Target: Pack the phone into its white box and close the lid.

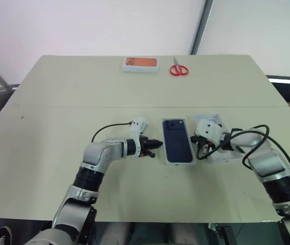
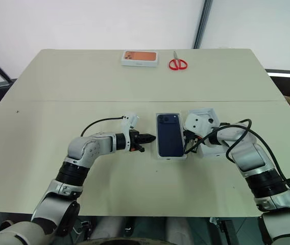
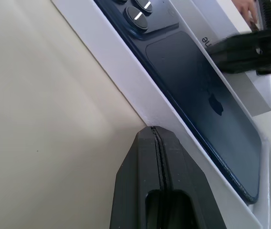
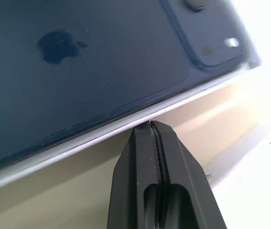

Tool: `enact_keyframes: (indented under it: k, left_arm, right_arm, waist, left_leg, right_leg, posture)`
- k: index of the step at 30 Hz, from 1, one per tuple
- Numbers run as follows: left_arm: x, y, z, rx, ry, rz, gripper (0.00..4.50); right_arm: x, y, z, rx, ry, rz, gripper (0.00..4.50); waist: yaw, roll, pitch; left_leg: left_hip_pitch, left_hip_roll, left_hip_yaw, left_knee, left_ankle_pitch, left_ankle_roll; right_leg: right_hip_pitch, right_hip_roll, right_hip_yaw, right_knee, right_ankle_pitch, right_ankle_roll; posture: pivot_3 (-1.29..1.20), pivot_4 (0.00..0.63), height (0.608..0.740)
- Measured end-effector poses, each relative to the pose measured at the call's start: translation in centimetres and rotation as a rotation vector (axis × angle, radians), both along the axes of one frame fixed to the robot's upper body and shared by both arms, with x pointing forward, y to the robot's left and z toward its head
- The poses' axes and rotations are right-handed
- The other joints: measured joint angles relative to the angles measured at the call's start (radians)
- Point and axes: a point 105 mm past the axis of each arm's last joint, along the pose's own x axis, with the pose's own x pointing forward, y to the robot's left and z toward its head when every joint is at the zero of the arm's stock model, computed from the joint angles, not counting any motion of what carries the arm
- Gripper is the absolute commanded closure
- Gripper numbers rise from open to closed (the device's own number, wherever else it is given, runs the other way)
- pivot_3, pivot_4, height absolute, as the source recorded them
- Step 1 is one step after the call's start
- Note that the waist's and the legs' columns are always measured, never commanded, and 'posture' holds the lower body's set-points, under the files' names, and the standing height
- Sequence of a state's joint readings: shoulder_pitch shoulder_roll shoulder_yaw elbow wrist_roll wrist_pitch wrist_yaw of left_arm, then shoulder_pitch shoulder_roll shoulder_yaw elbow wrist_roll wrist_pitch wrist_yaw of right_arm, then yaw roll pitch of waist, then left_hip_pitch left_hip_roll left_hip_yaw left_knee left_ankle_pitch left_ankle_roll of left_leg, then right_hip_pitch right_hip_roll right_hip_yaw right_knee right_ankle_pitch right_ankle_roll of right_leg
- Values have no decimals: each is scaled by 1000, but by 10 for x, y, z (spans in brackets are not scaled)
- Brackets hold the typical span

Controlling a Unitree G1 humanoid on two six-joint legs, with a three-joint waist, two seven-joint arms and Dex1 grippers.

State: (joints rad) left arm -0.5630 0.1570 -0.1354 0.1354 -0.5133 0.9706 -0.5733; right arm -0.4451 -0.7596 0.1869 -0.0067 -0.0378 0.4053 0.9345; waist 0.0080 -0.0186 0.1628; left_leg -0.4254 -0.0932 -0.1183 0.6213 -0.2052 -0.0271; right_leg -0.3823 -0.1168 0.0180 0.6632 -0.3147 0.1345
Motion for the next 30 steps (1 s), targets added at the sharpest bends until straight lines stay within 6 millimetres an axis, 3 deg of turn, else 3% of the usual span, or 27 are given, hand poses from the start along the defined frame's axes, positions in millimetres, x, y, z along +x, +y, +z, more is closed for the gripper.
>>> enact_keyframes:
  k: [3, 8, 14, 22, 30]
  left_arm:
    - [-1, -1, 0, -3, 0, -6, 4473]
    - [-1, 1, 2, 5, -7, -7, 4473]
    - [-3, 5, 1, 16, -8, -6, 4473]
    - [0, 2, 0, 8, -25, 11, 4473]
    - [8, -10, 0, 14, -69, 16, 4473]
  right_arm:
    - [7, -1, 7, -19, -48, -8, 4500]
    - [11, -9, -6, -63, -44, -27, 4500]
    - [20, -15, -5, -79, -80, -63, 4500]
    - [18, -18, -4, -90, -65, -56, 4500]
    - [2, -29, -5, -129, -16, -41, 4500]
  waist:
    - [1, 0, 0]
    - [1, 0, 0]
    - [2, 0, 0]
    - [4, 0, 0]
    - [6, 0, 0]
  left_leg:
    - [0, 0, 0, 0, 0, 0]
    - [0, 0, 0, 0, 0, 0]
    - [0, 0, 0, 0, 0, 0]
    - [0, 0, 0, 1, 0, -1]
    - [0, 0, 0, 1, 0, 0]
  right_leg:
    - [0, 0, 0, 0, 0, 0]
    - [0, 0, 0, 0, 0, 0]
    - [0, 0, 0, 0, 0, 0]
    - [0, 0, 0, 0, 0, 0]
    - [2, 0, -1, 0, 0, 0]
  posture:
    - [0, 150, 740]
    - [0, 150, 740]
    - [0, 150, 740]
    - [0, 150, 740]
    - [0, 150, 740]
